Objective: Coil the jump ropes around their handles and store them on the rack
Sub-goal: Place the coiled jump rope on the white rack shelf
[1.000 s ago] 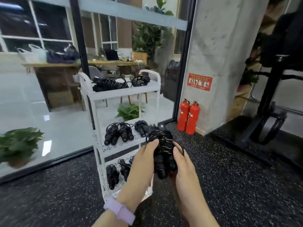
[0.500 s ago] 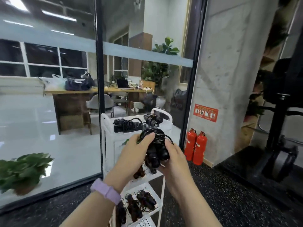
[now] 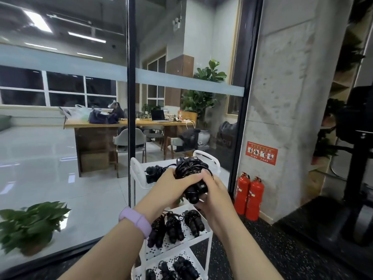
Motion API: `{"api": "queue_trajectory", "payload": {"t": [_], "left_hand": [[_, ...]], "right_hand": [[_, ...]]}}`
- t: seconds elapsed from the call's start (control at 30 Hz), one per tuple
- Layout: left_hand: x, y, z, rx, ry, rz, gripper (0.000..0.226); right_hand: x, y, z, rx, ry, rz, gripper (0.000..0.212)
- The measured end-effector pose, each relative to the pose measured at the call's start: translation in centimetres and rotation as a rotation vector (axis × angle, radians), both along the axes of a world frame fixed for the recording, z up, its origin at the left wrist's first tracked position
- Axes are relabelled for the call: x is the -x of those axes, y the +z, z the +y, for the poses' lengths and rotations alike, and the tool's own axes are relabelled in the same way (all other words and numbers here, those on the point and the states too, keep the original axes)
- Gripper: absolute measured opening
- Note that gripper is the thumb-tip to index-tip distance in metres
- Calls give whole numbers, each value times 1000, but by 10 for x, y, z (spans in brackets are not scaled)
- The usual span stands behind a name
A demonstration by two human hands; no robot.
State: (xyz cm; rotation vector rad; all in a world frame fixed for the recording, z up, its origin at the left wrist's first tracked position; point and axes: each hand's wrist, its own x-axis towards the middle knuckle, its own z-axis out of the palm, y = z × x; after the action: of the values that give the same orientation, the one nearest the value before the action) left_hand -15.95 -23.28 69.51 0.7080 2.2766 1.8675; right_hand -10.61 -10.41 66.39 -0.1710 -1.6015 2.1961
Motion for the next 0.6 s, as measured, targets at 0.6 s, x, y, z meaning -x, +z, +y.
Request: {"api": "queue_trajectory", "payload": {"t": [0.6], "left_hand": [[141,0,62,272,245,243,50]], "right_hand": [[126,19,63,-213,-36,-100,47]]}}
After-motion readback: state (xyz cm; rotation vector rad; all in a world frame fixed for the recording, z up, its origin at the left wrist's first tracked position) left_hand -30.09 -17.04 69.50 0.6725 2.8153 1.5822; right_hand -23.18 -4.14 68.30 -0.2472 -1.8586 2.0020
